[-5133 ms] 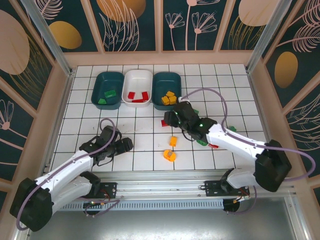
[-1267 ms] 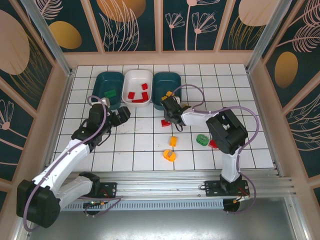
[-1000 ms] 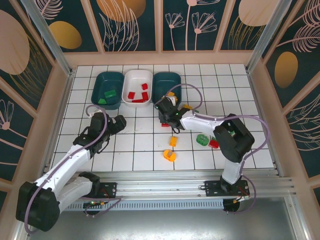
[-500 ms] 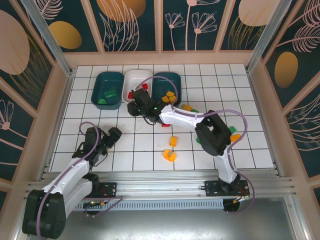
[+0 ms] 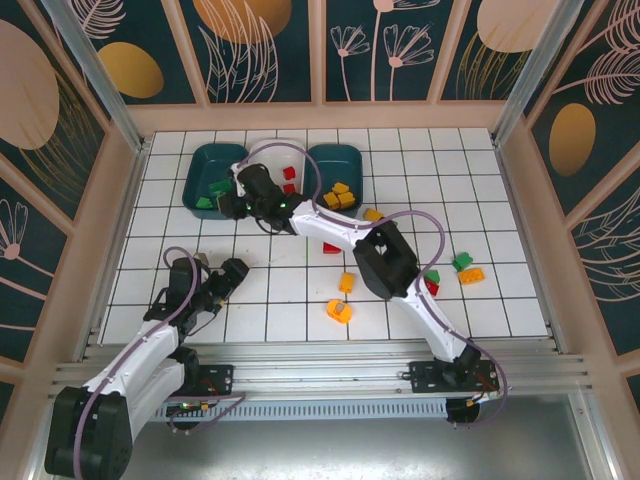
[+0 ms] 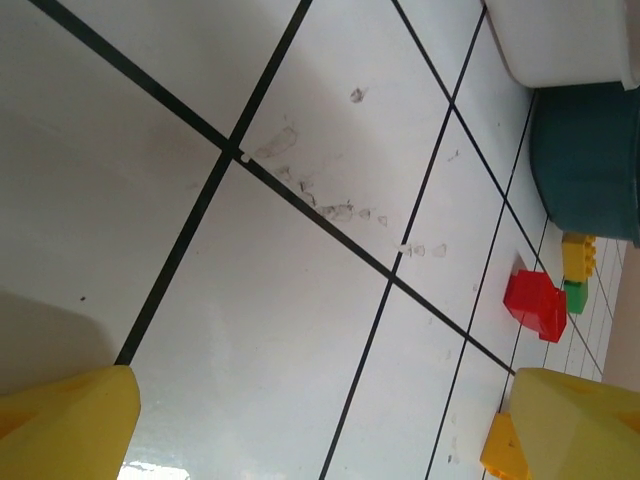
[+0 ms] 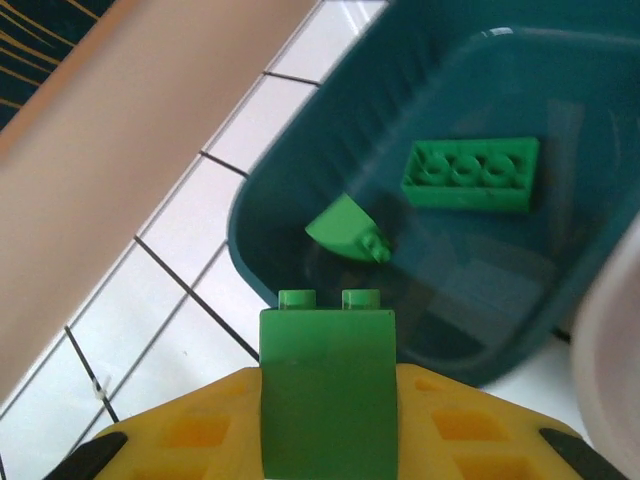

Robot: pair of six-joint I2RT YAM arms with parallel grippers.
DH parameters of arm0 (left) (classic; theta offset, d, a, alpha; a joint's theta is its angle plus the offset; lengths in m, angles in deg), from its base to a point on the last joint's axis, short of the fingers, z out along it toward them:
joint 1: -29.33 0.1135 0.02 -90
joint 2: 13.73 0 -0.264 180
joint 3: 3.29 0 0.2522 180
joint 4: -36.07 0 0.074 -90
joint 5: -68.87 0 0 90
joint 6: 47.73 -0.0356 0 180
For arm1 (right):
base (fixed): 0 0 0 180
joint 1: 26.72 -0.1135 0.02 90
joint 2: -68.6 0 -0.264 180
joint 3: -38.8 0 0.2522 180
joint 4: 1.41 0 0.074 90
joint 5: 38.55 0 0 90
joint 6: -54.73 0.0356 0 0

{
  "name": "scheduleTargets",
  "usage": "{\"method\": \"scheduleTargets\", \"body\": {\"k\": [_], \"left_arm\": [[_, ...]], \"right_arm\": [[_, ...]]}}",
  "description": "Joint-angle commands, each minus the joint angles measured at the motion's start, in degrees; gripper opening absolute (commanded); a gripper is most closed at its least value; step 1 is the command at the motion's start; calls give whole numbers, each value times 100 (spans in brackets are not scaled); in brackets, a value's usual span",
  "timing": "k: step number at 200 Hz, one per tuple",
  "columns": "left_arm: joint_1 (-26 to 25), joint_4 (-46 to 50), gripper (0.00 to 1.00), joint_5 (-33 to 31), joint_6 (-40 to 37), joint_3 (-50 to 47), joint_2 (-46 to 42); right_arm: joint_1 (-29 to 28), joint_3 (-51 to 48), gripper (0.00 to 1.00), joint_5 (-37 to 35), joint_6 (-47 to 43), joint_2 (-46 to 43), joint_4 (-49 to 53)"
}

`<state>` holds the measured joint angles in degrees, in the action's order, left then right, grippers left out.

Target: Sort the legos into containers by color

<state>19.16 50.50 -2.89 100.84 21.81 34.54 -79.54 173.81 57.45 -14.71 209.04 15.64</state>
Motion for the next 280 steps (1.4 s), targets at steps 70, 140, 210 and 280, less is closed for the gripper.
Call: {"method": "scheduleTargets", "body": {"k": [70, 140, 210, 280], "left_arm": [[24, 280, 95, 378, -422, 330, -20], [17, 329, 89, 303, -939, 893, 401], [-1010, -339, 87, 160, -1083, 1327, 1640], [-1364, -850, 91, 215, -1083, 1602, 2169]], "right_arm": [[206, 2208, 56, -399, -294, 805, 1034], [344, -2357, 59, -1922, -32, -2459, 350], [246, -5487, 75, -2723, 1356, -3540, 815], [247, -5539, 76, -2968, 1549, -3132, 963]]}}
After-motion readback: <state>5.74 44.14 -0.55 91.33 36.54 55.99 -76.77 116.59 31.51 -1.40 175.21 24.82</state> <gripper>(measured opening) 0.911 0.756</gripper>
